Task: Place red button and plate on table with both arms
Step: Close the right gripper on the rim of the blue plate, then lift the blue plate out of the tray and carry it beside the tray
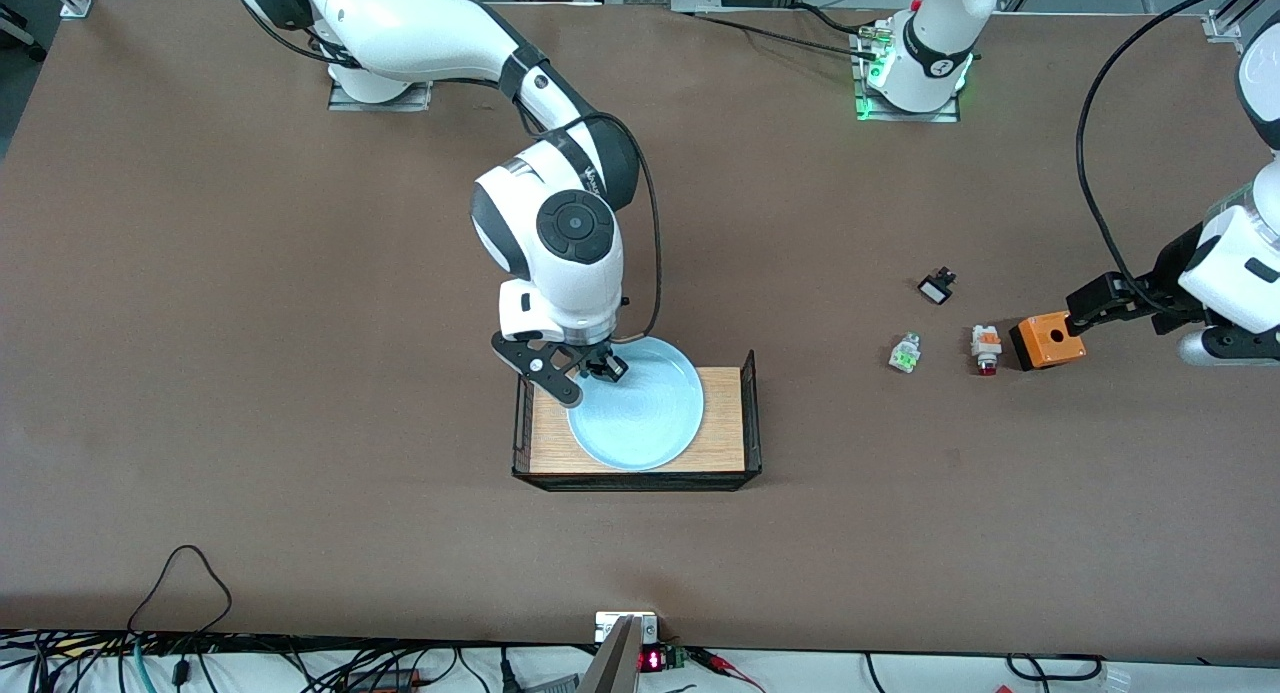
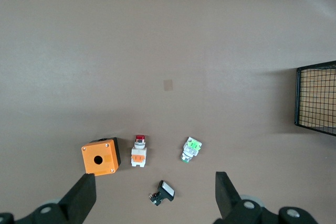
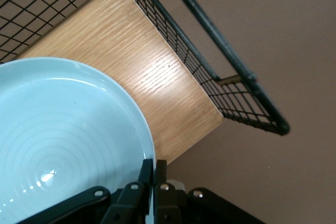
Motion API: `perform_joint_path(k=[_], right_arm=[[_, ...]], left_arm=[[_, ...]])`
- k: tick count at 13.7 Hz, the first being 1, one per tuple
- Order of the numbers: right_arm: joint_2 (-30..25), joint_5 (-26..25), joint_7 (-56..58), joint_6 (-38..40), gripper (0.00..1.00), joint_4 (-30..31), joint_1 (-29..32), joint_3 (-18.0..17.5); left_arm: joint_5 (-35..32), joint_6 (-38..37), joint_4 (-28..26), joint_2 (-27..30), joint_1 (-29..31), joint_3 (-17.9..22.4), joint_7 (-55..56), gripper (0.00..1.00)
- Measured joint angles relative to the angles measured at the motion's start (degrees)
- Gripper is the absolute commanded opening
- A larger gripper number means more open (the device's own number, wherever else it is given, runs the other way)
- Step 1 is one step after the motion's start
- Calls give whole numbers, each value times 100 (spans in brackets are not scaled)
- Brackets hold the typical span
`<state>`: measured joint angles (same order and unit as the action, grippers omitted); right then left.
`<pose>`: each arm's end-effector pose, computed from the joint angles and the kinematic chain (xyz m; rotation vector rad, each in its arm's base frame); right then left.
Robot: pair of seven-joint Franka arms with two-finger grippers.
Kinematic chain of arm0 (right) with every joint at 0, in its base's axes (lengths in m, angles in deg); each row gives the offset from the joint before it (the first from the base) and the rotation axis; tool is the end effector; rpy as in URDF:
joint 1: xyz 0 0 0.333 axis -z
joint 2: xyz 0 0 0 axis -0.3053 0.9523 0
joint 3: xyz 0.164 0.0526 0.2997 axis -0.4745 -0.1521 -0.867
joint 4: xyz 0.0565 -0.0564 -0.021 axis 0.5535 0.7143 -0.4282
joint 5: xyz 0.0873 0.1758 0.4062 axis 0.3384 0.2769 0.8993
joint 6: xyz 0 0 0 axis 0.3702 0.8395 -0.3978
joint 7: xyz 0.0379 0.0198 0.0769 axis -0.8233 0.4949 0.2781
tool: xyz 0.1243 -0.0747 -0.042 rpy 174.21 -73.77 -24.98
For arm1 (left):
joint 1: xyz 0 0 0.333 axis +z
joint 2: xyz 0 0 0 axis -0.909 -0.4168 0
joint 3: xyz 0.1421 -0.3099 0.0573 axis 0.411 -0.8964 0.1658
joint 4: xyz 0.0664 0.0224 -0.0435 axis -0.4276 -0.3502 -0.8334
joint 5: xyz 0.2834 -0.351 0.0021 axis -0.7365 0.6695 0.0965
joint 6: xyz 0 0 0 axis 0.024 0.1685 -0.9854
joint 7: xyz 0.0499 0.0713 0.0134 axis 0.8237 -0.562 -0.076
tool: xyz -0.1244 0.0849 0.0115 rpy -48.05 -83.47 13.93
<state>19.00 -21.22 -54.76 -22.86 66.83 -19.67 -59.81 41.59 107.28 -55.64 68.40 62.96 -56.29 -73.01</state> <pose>0.6878 0.5119 0.3161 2.9253 -0.9919 0.1981 0.7004 -0.0148 0.5513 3.1353 0.0636 0.1107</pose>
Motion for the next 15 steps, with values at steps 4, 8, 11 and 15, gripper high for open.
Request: perform_joint_path(k=[4, 8, 11, 15], right_arm=[[-80, 2, 0, 439, 0, -241, -45, -11], [-259, 4, -55, 667, 0, -286, -123, -16], [-462, 21, -86, 902, 0, -294, -148, -16], [-777, 63, -88, 1221, 0, -302, -147, -16]], left_arm=[[0, -181, 63, 62, 0, 55, 0, 100], [2, -521, 65, 60, -11, 58, 0, 100], [2, -549, 65, 60, -12, 59, 0, 100], [2, -570, 65, 50, -13, 62, 0, 100]])
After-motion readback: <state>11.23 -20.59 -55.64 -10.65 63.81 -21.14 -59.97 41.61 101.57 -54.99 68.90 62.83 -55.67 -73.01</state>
